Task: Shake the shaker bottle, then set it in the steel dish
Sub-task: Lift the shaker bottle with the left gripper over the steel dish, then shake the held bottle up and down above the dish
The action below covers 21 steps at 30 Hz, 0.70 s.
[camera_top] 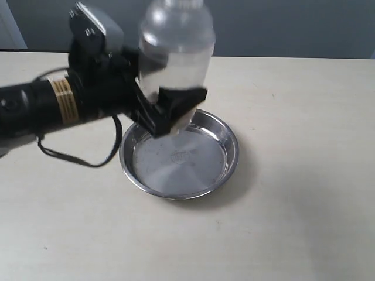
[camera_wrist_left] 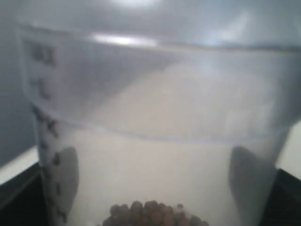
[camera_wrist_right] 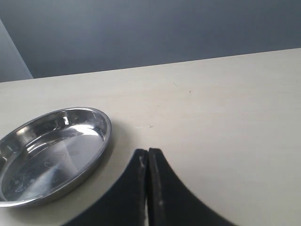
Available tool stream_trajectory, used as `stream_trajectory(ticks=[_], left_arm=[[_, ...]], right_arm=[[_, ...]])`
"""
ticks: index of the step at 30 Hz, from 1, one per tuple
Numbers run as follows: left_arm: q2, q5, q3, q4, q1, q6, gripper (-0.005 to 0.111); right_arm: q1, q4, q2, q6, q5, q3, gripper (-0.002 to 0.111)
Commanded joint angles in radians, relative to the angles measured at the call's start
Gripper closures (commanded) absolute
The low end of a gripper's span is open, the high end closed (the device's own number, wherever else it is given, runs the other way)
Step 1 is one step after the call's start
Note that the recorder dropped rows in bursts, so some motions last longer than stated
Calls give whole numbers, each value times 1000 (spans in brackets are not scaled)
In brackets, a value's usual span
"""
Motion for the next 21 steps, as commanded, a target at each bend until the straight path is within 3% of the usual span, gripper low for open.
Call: stream_trajectory(ticks=[1, 4, 9, 15, 21], left_arm=[[-73, 45, -25, -15, -1, -1, 106], [-35, 66, 9, -15, -1, -9, 106], [-112, -139, -42, -35, -1, -15, 106], [-87, 73, -17, -15, -1, -21, 106], [-68, -164, -7, -21, -1, -61, 106]], right_arm=[[2, -1, -4, -2, -7, 1, 109], [2, -1, -4, -2, -7, 1, 109], [2, -1, -4, -2, -7, 1, 109], [2, -1, -4, -2, -7, 1, 109], [2, -1, -4, -2, -7, 1, 109]])
